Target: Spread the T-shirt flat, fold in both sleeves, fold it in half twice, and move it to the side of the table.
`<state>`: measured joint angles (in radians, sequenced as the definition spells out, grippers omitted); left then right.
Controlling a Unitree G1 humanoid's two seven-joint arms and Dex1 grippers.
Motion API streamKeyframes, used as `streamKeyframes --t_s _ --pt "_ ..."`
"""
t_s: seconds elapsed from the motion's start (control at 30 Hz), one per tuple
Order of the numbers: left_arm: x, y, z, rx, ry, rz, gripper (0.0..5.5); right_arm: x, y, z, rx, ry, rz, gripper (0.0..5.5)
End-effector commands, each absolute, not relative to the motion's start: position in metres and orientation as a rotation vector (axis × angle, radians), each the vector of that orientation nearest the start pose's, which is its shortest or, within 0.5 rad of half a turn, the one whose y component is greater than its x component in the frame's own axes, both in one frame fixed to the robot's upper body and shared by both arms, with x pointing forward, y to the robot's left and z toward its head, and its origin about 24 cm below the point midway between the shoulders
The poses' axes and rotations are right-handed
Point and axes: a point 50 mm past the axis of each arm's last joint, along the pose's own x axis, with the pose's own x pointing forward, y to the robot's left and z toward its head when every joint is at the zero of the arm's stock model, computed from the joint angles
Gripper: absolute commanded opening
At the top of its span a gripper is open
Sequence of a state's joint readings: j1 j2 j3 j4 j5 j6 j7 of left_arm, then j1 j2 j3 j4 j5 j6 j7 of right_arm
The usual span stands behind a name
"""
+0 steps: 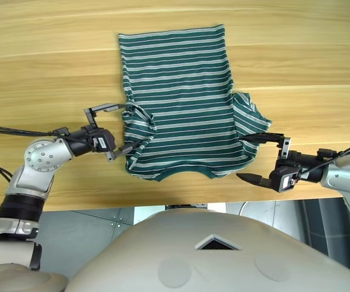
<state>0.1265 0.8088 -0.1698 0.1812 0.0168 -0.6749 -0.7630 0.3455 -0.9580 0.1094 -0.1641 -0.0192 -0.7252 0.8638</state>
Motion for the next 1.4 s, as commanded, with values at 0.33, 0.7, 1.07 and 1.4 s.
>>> streamKeyframes --t_s 0.33,0.7,1.07,1.4 --pt "0.176 0.222 0.035 0.752 0.003 -1.147 5.36 0.145 -0.218 0.076 -0.961 -0.066 1.354 5.40" --pt "0.170 0.221 0.028 0.740 0.029 -1.141 5.36 0.145 -0.217 0.077 -0.961 -0.070 1.351 5.40" --pt "0.149 0.212 0.001 0.719 0.123 -1.267 5.36 0.147 -0.216 0.079 -0.958 -0.089 1.338 5.40" --pt "0.144 0.219 0.009 0.740 0.110 -1.293 5.36 0.195 -0.267 0.094 -1.261 0.057 0.905 5.40"
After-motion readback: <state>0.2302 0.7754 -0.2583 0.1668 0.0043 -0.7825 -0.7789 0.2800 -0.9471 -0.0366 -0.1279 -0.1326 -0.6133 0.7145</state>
